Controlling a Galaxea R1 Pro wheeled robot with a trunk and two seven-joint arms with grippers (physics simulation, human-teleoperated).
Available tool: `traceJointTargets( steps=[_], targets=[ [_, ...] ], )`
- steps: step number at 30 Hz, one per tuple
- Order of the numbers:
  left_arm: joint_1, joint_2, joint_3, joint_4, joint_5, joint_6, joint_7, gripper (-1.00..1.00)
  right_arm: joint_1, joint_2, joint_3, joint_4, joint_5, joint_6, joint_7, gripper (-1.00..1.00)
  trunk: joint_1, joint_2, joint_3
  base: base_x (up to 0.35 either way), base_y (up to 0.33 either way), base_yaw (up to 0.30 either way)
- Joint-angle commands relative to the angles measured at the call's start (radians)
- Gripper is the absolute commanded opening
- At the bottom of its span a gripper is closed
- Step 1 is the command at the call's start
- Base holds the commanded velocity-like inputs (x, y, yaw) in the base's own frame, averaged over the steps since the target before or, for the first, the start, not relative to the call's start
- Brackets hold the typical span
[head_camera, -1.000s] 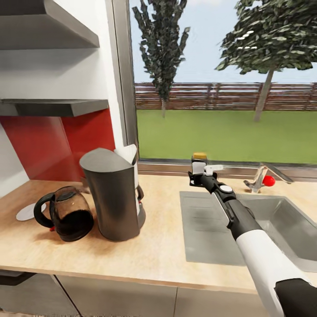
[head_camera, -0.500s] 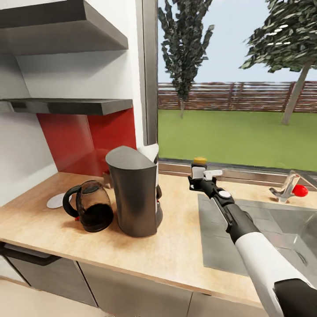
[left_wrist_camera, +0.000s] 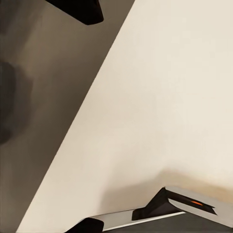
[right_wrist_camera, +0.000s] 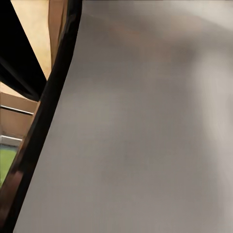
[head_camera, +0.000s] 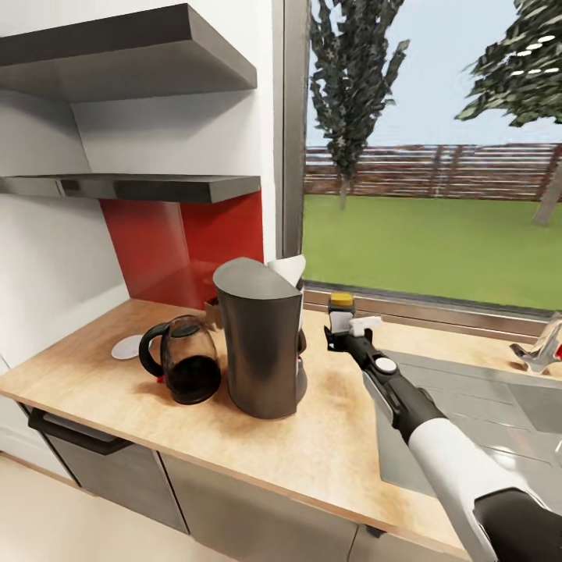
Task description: Set up a coffee station on the kitchen countertop: keep the coffee maker on the countertop, move the bottle of coffee from the kitchen shelf to the counter next to the coffee maker, place a paper coffee filter on top of the coffee maker, put the saucer next to the coffee maker with the coffee cup on the saucer, and place the electric kettle next to the coffee maker.
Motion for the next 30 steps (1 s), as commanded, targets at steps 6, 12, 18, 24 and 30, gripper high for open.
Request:
traceJointTargets(
  steps=[6,12,18,24,30],
  targets=[
    [-0.001,0.000,0.004,0.003,-0.005,-0.012,0.001,1.00,-0.001,0.000,0.004,0.116,-0.010,-0.158,0.000,-1.00,0.001,-0.002,-0.002,0.000,0.000,0.003],
    [0.000,0.000,0.003,0.003,-0.006,-0.014,0.001,1.00,-0.001,0.001,0.003,0.170,-0.013,-0.195,-0.001,-1.00,0.001,-0.002,-0.002,0.000,0.000,0.000],
    [-0.001,0.000,0.004,0.002,-0.005,-0.005,0.000,1.00,-0.001,0.006,0.004,0.268,-0.015,-0.279,0.000,-1.00,0.001,-0.002,-0.002,0.001,0.001,0.000],
    [-0.001,0.000,0.007,0.001,-0.004,-0.004,0.001,1.00,-0.001,0.013,0.005,0.303,-0.015,-0.293,0.003,-1.00,0.001,-0.002,-0.002,0.077,0.123,0.000],
    [-0.001,0.000,0.006,0.000,-0.005,-0.002,0.001,1.00,-0.001,0.017,0.005,0.315,-0.016,-0.294,0.004,-1.00,0.001,-0.002,-0.002,0.029,0.031,0.000]
  ],
)
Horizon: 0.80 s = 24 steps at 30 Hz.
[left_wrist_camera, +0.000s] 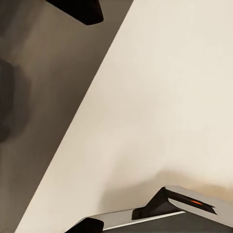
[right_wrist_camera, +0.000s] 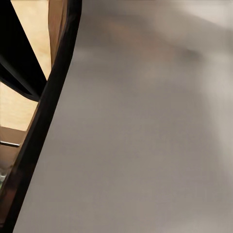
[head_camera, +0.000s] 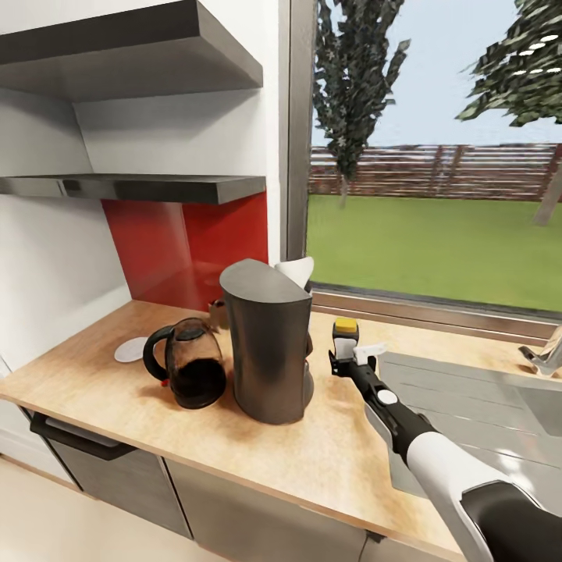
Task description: Set up a coffee station on the kitchen countertop: keep the coffee maker on the countertop, move the bottle of coffee from the kitchen shelf to the counter next to the coffee maker, place a paper coffee filter on top of the coffee maker, put the saucer next to the coffee maker with the coffee cup on the saucer, and place the electric kettle next to the coffee maker.
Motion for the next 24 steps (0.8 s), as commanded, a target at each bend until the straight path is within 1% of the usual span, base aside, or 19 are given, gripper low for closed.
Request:
traceJointTargets(
  steps=[1,5,7,10,12,18,24],
  targets=[
    [-0.001,0.000,0.006,0.002,-0.005,-0.006,0.002,1.00,-0.001,-0.001,0.005,0.002,-0.011,-0.004,0.003,-1.00,0.001,-0.002,-0.002,0.003,0.003,0.000],
    [-0.001,0.000,0.006,0.002,-0.005,-0.006,0.002,1.00,-0.001,-0.001,0.004,0.006,-0.011,-0.004,0.003,-1.00,0.001,-0.002,-0.002,0.000,0.000,0.000],
    [-0.001,0.000,0.006,0.002,-0.005,-0.005,0.002,1.00,-0.001,0.000,0.005,0.028,-0.011,-0.008,0.003,-1.00,0.001,-0.002,-0.002,0.000,0.010,0.000],
    [-0.001,0.000,0.006,0.002,-0.004,-0.004,0.002,1.00,-0.001,0.003,0.005,0.048,-0.011,-0.045,0.003,-1.00,0.001,-0.002,-0.002,0.000,0.131,0.000],
    [-0.001,0.000,0.007,0.002,-0.004,-0.004,0.002,1.00,-0.001,0.014,0.005,0.072,-0.011,-0.068,0.003,-1.00,0.001,-0.002,-0.002,0.000,0.152,0.000],
    [-0.001,0.000,0.007,0.003,-0.005,-0.004,0.002,1.00,-0.001,0.019,0.004,0.081,-0.011,-0.075,0.003,-1.00,0.001,-0.002,-0.002,0.007,0.020,0.000],
    [-0.001,0.000,0.007,0.002,-0.005,-0.005,0.004,1.00,-0.001,0.018,0.004,0.081,-0.010,-0.076,0.003,-1.00,0.001,-0.002,-0.002,0.094,0.000,0.000]
  ],
)
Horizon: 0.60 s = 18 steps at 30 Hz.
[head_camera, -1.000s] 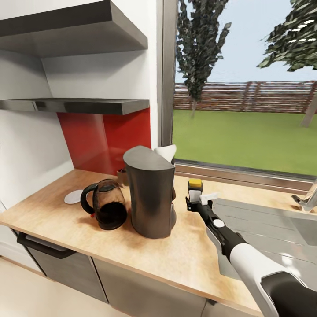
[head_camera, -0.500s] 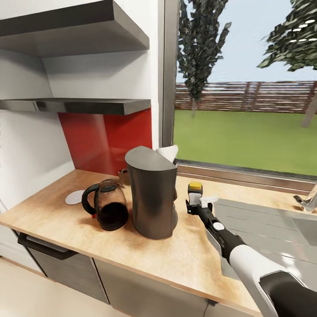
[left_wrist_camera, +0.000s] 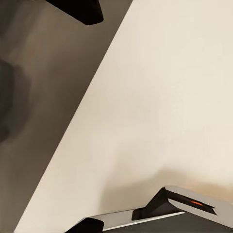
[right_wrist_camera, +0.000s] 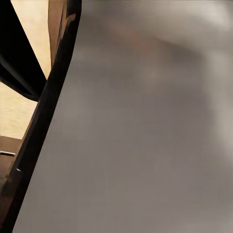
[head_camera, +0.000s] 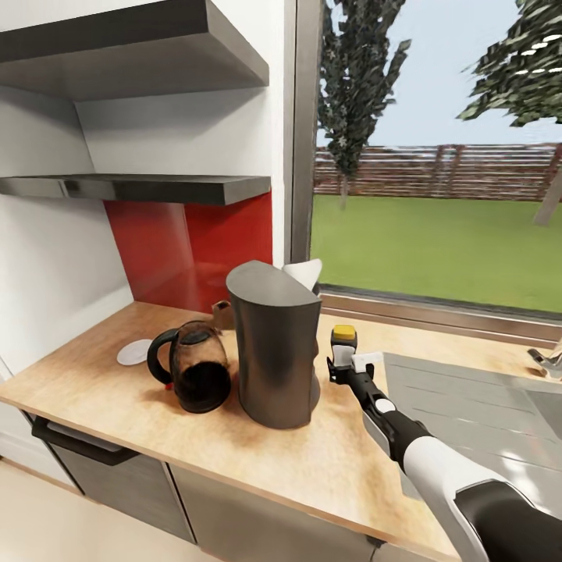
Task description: Set up a coffee station on the kitchen countertop: keep the coffee maker on the countertop, move the bottle of coffee from the kitchen shelf to the counter next to the coffee maker, place a paper coffee filter on top of the coffee maker, put the saucer next to the coffee maker with the coffee cup on the saucer, and place the electric kettle next to the coffee maker.
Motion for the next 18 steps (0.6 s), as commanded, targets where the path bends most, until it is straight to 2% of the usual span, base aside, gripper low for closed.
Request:
traceJointTargets(
  steps=[1,8,9,18],
  targets=[
    [-0.001,0.000,0.006,0.002,-0.005,-0.006,0.002,1.00,-0.001,0.000,0.004,0.002,-0.010,-0.004,0.003,-1.00,0.001,-0.002,-0.002,0.024,0.000,0.000],
    [-0.001,0.000,0.004,0.002,-0.005,-0.005,0.003,1.00,-0.001,0.000,0.003,0.002,-0.010,-0.004,0.002,-1.00,0.001,-0.002,-0.002,0.005,0.000,0.000],
    [-0.001,0.000,0.004,0.002,-0.005,-0.005,0.003,1.00,-0.001,0.000,0.003,0.002,-0.010,-0.004,0.002,1.00,0.001,-0.002,-0.002,0.000,0.000,0.000],
    [-0.001,0.000,0.004,0.003,-0.006,-0.005,0.003,1.00,-0.001,0.000,0.004,0.003,-0.010,-0.004,0.002,1.00,0.001,-0.002,-0.002,0.000,0.000,0.000]
  ],
)
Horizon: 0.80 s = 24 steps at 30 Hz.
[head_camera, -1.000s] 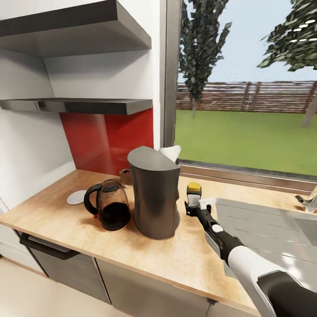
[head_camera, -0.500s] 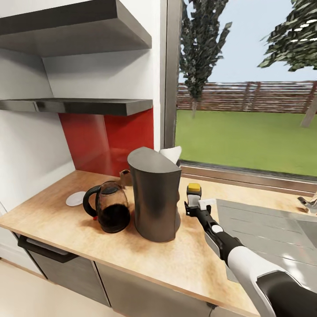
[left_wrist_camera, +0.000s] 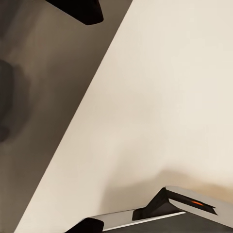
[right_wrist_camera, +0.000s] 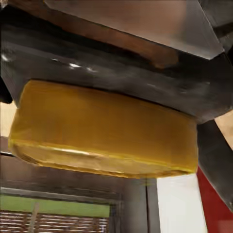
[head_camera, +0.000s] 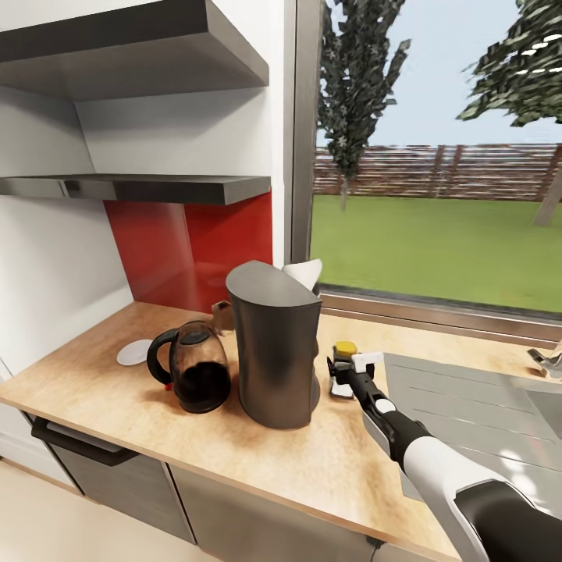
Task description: Set up a coffee station on the kitchen countertop: keep the coffee maker on the countertop, move the bottle of coffee from the kitchen shelf to the counter next to the coffee maker, place a paper coffee filter on top of the coffee maker, put the saucer next to the coffee maker with the coffee cup on the saucer, and place the electric kettle next to the coffee maker.
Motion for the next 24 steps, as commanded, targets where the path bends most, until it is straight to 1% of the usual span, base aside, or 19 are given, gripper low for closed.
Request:
traceJointTargets(
  steps=[1,24],
  targets=[
    [-0.001,0.000,0.006,0.002,-0.005,-0.006,0.002,1.00,-0.002,0.000,0.005,0.002,-0.011,-0.004,0.003,1.00,0.001,-0.002,-0.002,0.000,0.000,0.000],
    [-0.001,0.000,0.006,0.002,-0.004,-0.008,0.004,1.00,-0.001,0.000,0.005,0.002,-0.011,-0.004,0.003,1.00,0.001,-0.002,-0.002,0.000,0.000,0.000]
  ],
)
